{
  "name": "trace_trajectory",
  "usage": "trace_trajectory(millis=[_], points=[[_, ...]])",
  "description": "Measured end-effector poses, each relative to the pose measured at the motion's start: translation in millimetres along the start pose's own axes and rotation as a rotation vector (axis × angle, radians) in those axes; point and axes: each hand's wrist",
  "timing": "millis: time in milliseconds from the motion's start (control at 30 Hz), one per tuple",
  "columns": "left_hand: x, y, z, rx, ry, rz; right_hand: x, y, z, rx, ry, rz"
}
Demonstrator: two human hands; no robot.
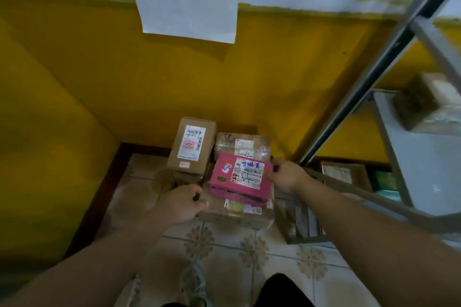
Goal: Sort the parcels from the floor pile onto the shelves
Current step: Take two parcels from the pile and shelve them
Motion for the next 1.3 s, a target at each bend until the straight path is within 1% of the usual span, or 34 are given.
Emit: trace_trajectory(millis=[100,200,300,400,467,500,567,633,667,767,867,1000,1067,1133,1200,1267,1300], points=[[48,5,-9,-0.079,-0.015,-0.064,31,-9,4,0.069,-0.046,-0.013],[85,-1,-9,-0.183,0.009,-0.116,65,-19,14,0.108,-0.072,-0.078],[118,-9,-3,-0.292,0.026,-0.112,98,-27,23,0.240,-0.111,-0.091],[147,-15,-2,-0.416,0.058,-0.104,127,-36,33,0.383,-0.198,-0.013],[160,-20,-4,-0.500,0.092,-0.148,141,-43,39,0.487,-0.262,0.044],[165,-23,-5,-0.548,0.108,-0.186,145,-46,40,0.530,-0.276,0.034],[167,-29,-4,-0.632,0.135,-0.251,150,-53,43,0.619,-0.282,-0.002],[167,-33,-3,-0.687,0.173,-0.256,149,-56,43,0.706,-0.273,0.022],[167,-33,-3,-0.718,0.200,-0.255,146,-57,43,0.722,-0.258,0.062],[164,-34,-1,-0.922,0.238,-0.238,139,-55,41,0.684,-0.235,0.158],[160,-31,7,-1.137,0.226,-0.173,134,-47,35,0.648,-0.221,0.179],[152,-28,16,-1.152,0.171,-0.107,129,-25,24,0.650,-0.165,0.215],[147,-25,16,-1.184,0.159,-0.124,128,-15,20,0.628,-0.146,0.235],[140,-19,18,-1.191,0.138,-0.168,126,-7,16,0.593,-0.117,0.214],[134,-12,21,-1.231,0.114,-0.169,122,0,13,0.550,-0.088,0.207],[130,-7,23,-1.286,0.093,-0.122,120,-1,11,0.555,-0.098,0.262],[130,-5,24,-1.321,0.085,-0.101,118,-2,9,0.601,-0.111,0.309]])
Point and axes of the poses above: each hand's wrist, its own x-axis towards the middle knuckle, its own y-axis out of the back of the hand, z = x × y, and after that the axes turned 9 degrees about -z, right-handed
